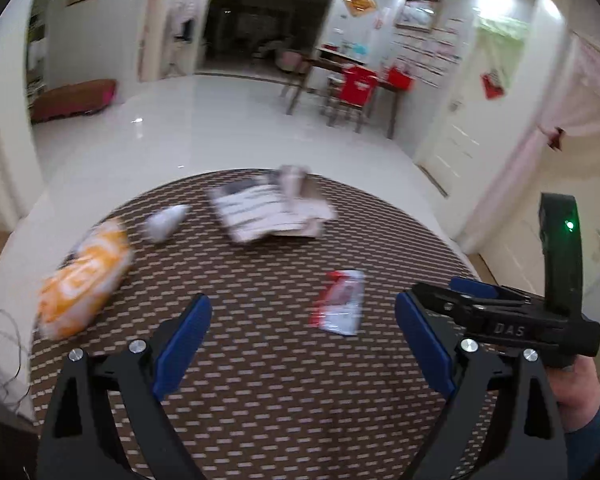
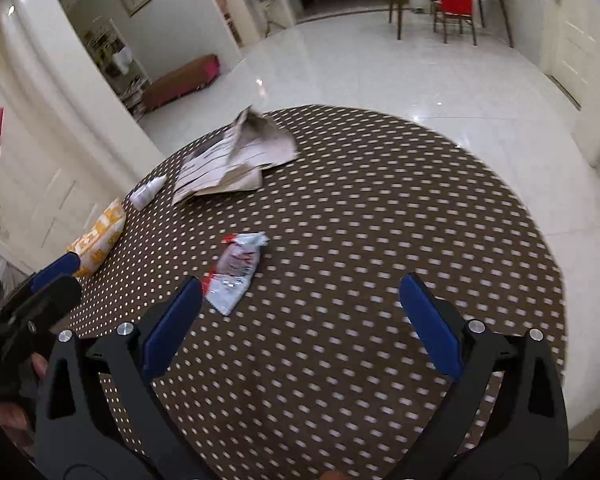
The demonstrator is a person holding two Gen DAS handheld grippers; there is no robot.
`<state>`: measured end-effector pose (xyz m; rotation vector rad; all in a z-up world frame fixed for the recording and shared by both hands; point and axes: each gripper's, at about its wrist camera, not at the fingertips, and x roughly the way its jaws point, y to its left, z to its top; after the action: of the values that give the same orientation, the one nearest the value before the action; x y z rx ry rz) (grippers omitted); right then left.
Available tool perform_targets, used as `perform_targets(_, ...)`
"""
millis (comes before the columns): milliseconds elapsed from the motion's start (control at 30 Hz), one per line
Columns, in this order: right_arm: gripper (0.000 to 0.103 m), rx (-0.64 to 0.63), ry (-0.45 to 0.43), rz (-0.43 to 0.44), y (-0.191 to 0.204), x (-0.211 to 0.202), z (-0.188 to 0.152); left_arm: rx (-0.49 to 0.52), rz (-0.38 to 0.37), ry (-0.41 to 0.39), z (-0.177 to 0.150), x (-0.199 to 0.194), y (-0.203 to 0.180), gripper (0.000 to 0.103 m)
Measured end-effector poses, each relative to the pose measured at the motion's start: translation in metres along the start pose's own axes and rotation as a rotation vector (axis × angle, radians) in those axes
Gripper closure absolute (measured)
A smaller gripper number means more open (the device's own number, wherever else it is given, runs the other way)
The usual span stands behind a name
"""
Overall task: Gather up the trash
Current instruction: 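Move both open tools back over the table, then grasp the orange-white bag with the left tool while the right tool grasps the red-white wrapper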
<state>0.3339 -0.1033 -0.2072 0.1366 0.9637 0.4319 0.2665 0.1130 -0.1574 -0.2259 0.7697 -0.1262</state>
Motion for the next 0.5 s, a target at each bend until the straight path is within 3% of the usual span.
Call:
perform_targets(367, 0.006, -0.065, 0.064, -0.001, 0.042, 0.053, 0.011, -0.070, 0.233, -0.035, -0.004, -0.014, 0.095, 0.012)
perform_targets(500, 0.006, -0.084, 0.077, -0.027, 0.051, 0.069, 0.011, -0.060, 0.314, 0.012, -0.001, 0.001, 0.123, 0.012)
